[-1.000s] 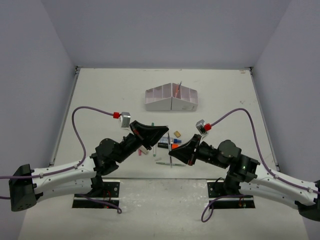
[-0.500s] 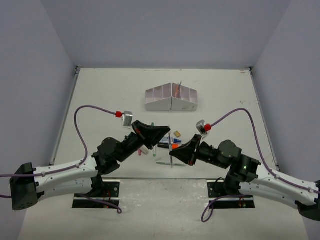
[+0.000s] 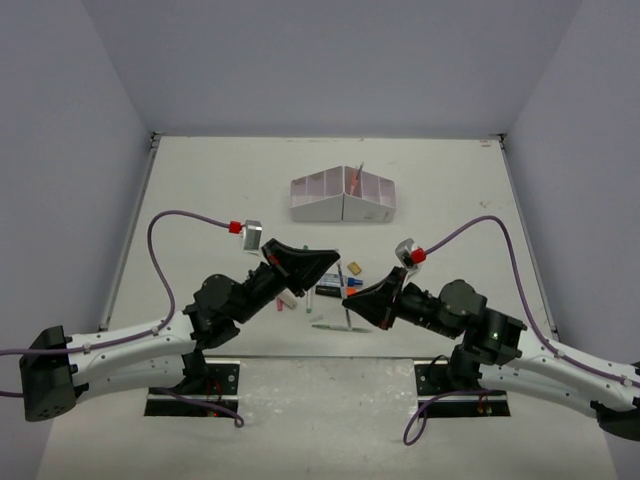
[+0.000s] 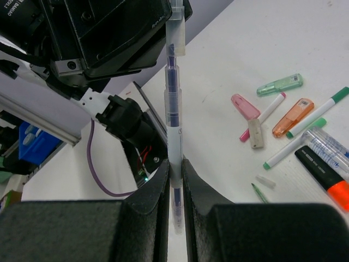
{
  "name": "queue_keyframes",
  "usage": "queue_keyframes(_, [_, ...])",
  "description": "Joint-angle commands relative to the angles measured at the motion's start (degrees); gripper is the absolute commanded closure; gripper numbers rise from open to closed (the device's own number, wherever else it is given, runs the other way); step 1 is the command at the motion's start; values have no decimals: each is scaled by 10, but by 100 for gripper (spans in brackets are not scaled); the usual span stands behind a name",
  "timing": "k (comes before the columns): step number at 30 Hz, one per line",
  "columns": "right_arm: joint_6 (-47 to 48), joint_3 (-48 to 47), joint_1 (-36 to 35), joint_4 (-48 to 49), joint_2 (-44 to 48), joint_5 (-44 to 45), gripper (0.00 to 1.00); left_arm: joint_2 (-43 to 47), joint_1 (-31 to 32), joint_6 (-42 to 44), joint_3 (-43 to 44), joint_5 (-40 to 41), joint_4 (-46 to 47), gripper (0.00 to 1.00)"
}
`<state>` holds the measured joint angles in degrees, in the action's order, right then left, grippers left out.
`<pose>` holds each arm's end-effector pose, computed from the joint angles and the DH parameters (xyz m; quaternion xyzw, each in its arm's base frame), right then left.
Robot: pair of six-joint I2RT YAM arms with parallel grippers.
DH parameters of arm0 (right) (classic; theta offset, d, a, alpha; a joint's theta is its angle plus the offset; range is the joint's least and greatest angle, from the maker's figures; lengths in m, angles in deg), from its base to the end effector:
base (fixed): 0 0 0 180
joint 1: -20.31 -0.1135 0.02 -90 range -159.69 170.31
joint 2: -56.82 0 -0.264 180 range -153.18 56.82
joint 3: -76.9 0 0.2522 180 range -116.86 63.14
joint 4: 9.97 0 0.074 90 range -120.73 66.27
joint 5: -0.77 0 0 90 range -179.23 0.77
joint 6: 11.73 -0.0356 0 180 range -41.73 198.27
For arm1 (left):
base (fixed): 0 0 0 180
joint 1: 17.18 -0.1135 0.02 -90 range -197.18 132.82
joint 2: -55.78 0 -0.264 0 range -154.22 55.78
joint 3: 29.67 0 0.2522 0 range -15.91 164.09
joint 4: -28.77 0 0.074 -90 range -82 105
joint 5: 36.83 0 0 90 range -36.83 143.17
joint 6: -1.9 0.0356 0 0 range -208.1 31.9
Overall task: Sort the stationery into containers
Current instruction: Close the pen cap on the pen.
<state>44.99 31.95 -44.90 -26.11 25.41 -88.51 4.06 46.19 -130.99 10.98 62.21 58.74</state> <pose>0.0630 0.1354 0.3052 -0.1947 0.6963 0.5204 0.4545 0.0979 -0.1827 0.3077 0.0399 0.5818 -0.6214 0.5233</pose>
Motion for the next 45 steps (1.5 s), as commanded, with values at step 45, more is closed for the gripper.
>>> queue_keyframes(45, [29,-58,4,142,-117,-29,77,35,4,53,-3,-109,19,100])
